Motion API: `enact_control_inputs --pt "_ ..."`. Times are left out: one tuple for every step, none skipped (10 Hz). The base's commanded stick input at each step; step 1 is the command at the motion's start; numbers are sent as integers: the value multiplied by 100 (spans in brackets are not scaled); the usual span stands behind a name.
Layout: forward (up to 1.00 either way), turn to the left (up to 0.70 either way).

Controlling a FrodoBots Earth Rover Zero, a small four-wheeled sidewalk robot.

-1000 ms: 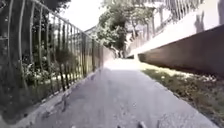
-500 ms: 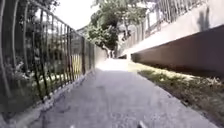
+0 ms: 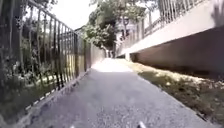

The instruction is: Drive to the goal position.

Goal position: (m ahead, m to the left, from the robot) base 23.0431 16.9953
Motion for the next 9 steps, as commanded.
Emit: enact_control_inputs --pt "70 0" --pt "70 0" --pt "70 0" --pt "70 0" --pt "70 0" --pt "70 0" --pt "70 0" --pt "70 0" --pt "70 -6"
